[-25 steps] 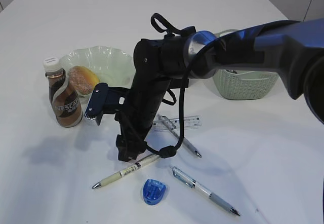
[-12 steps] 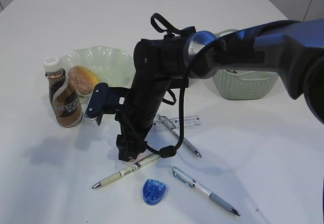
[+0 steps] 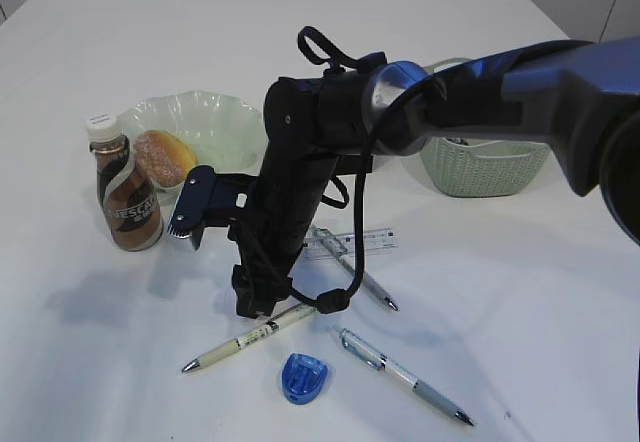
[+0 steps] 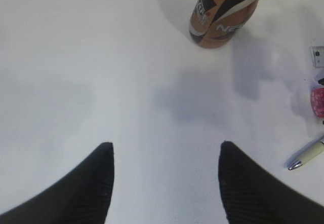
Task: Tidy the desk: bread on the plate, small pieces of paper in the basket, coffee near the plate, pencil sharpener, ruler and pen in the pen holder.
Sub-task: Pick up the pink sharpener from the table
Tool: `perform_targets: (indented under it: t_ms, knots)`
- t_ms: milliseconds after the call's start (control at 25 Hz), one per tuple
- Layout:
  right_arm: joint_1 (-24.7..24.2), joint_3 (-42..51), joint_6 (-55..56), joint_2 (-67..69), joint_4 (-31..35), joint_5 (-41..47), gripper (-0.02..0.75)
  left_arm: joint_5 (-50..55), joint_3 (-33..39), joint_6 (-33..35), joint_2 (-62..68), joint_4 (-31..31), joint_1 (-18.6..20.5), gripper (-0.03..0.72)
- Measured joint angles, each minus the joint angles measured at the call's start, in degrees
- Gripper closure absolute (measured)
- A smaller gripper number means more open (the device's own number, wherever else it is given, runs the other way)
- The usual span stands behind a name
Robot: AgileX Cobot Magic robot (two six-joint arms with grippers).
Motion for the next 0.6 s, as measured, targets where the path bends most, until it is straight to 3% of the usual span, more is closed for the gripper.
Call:
perform_targets:
  t_ms: [360, 600]
  knots:
    - [0.0, 0.0, 0.0, 1.1, 0.0, 0.1, 0.300, 0.0, 0.0, 0.0, 0.0, 0.0, 0.0, 0.232]
    - [0.0, 0.0, 0.0, 1.1, 0.0, 0.2, 0.376, 0.0, 0.0, 0.0, 0.0, 0.0, 0.0, 0.232]
